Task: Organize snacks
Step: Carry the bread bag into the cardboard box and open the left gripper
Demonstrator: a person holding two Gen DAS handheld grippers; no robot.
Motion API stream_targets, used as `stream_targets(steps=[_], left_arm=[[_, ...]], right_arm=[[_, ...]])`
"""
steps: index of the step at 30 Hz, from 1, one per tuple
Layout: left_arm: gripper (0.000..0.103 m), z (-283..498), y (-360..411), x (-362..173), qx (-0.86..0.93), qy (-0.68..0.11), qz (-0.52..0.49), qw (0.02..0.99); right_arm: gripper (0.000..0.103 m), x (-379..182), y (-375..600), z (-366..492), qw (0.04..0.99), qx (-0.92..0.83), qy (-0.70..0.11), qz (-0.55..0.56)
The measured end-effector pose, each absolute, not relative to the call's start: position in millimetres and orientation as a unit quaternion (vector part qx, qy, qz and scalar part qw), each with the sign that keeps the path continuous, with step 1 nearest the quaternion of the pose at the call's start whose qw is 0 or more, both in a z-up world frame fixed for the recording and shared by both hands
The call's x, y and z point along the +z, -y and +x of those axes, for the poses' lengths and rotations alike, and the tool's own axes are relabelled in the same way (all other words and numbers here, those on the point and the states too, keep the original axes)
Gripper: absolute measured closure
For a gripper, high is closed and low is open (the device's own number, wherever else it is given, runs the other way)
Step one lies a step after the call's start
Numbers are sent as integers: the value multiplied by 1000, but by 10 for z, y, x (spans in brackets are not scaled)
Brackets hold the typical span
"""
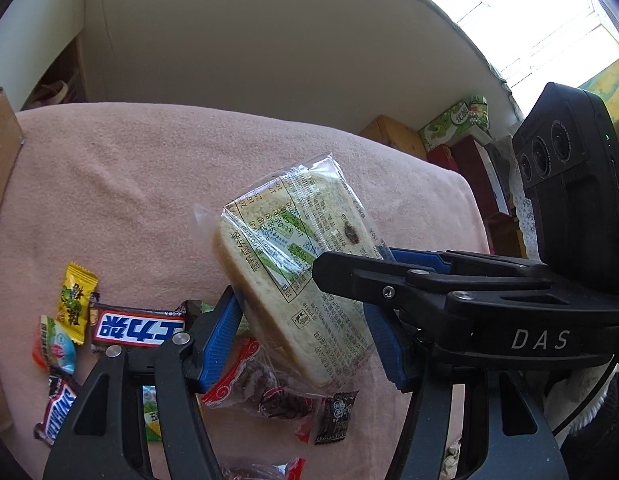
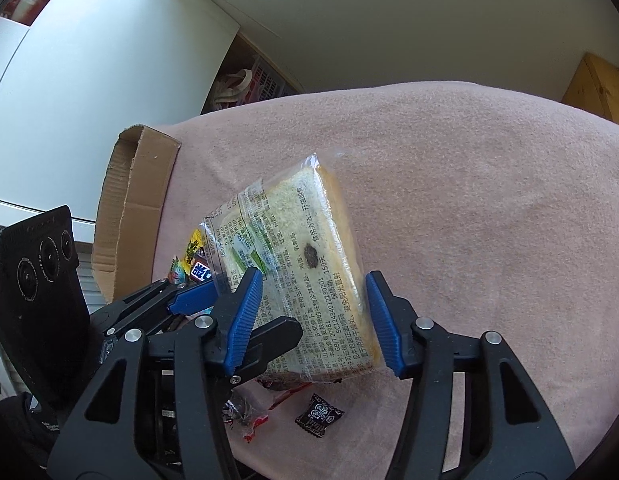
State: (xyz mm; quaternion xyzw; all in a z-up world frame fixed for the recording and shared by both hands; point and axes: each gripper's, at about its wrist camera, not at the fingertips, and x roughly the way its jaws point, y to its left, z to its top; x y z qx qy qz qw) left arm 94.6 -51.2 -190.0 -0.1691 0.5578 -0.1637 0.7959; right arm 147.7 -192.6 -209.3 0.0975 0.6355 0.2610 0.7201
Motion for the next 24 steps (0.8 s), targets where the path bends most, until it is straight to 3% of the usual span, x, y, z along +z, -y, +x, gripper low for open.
stream_targets(steps=[15,24], left_arm=[[42,381,-414,-1339,-105,-512,-175,834],[42,104,-1127,-1292,-43,-495,-202,844]], right_arm=[[47,-1438,966,1140,732,316,-600,58],[47,-1308,224,970,714,372,-593,26]])
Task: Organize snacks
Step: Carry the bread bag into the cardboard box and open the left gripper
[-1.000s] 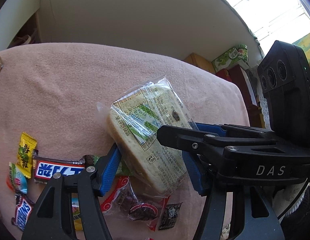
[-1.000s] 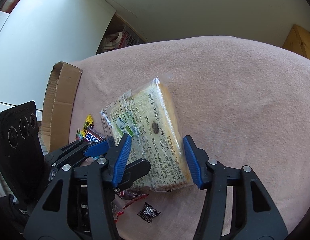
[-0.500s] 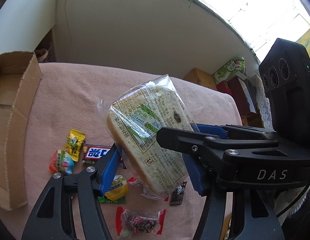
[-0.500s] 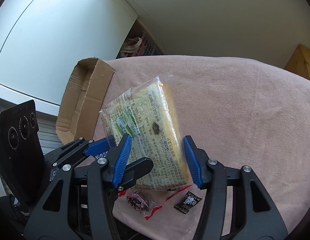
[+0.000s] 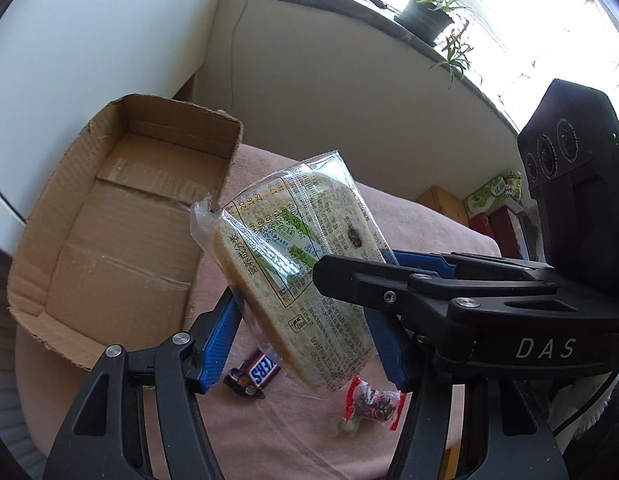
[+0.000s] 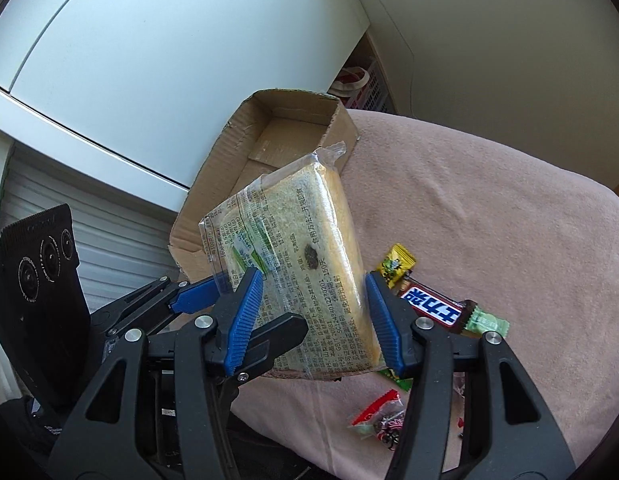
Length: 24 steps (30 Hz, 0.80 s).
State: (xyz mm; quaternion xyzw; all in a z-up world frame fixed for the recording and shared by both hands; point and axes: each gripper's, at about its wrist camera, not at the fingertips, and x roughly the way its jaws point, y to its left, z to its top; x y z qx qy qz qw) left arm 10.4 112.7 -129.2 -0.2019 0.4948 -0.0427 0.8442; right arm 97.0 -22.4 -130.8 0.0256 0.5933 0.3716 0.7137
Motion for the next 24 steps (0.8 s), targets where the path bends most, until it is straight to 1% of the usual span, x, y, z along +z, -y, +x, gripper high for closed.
stream_targets(steps=[14,24], left_arm=[[42,-146,-2016,-1451,28,-487,-235,841],[42,-119,-2233,-1582,40,-494,-242,834]], right_arm=[[47,-1452,-767,876,676,427,-600,-12],[47,-1584,-1085,858,666,430,-608,-22]])
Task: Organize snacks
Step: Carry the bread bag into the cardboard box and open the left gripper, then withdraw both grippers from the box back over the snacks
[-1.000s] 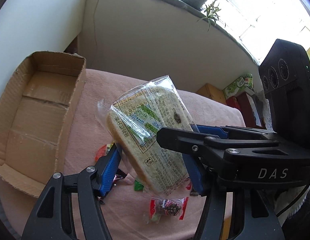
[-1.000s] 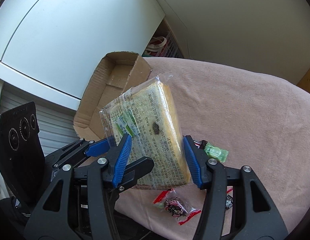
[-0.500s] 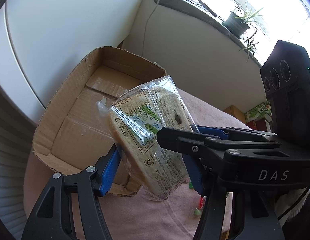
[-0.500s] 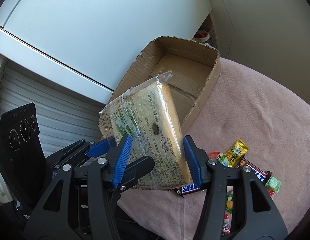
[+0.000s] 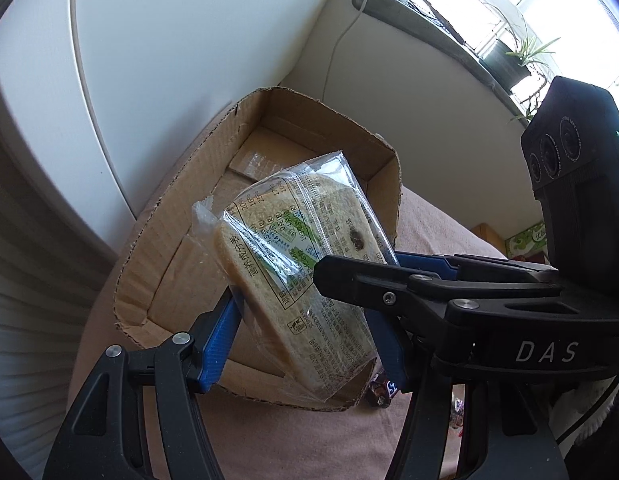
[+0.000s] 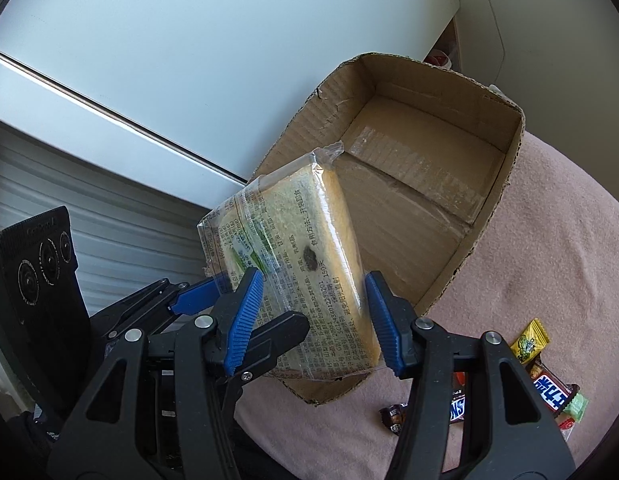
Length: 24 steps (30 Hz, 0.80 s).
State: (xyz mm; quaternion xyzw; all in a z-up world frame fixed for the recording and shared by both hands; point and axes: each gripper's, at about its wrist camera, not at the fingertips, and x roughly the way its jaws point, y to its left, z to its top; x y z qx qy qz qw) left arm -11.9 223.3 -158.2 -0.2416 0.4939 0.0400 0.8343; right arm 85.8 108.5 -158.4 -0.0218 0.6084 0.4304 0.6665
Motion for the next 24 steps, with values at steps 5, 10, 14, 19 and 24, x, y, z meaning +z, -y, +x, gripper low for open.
stream_targets(steps=[5,10,14,19,24], left_arm=[[42,-85,-2260,-1629,40,-497,-241,832],[42,-70,-2271,-1646,49,-500,-223,835],[42,-121,-2288,-1618,53,-499,-218,837],[42,-190,-2247,-1538,54,-494,-205,843],[42,-259,-2124,-1442,35,-487,-188,852]], right_arm=[[47,-1629,-1135,885,667,425,-611,-27],[47,-1533,-1103,862,677,418,-605,-39],[47,-1473,-1046,881,682,414,-602,-38],[47,-1351,-871,845,691,411,-593,-39],[47,-1213,-553,822,714,395,-576,-47]])
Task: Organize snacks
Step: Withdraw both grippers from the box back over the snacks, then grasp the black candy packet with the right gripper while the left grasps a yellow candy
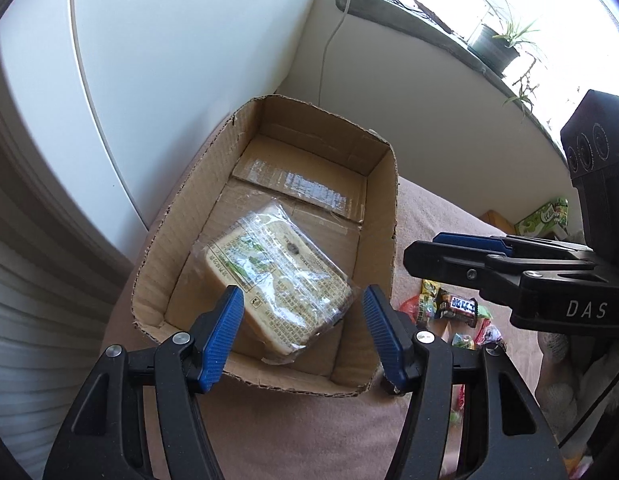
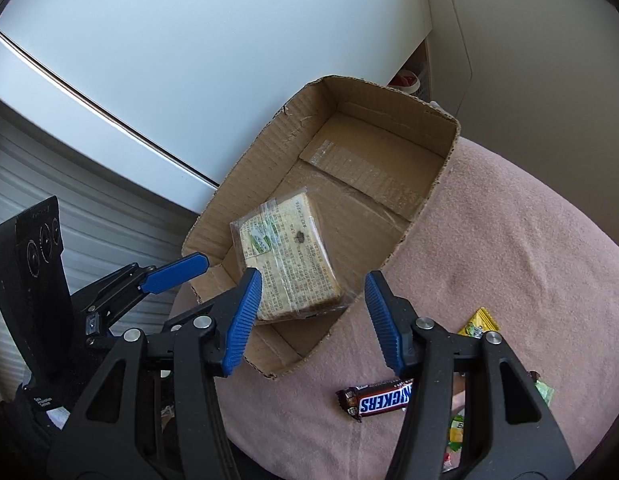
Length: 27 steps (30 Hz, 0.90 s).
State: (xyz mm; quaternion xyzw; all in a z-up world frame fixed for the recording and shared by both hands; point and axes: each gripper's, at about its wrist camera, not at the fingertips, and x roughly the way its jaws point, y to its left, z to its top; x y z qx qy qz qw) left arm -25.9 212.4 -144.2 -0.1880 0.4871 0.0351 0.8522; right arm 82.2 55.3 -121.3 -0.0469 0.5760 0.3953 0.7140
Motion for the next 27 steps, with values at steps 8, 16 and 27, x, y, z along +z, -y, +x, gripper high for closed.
stream_targets(steps=[8,16,27], left_arm=[[42,-355,-1744,-1313,2,-486,-130,864],[42,-412,-1278,-1286,-53,-495,-98,862],[64,-391,-724,-1586,-107,-537,-79,833]], right_arm=[[47,-1071,274,773,764,335,-551,-21],[47,-1044,1071,578,791,258,-553,-53],[47,-1536,1803,300,774,176,-604,-75]])
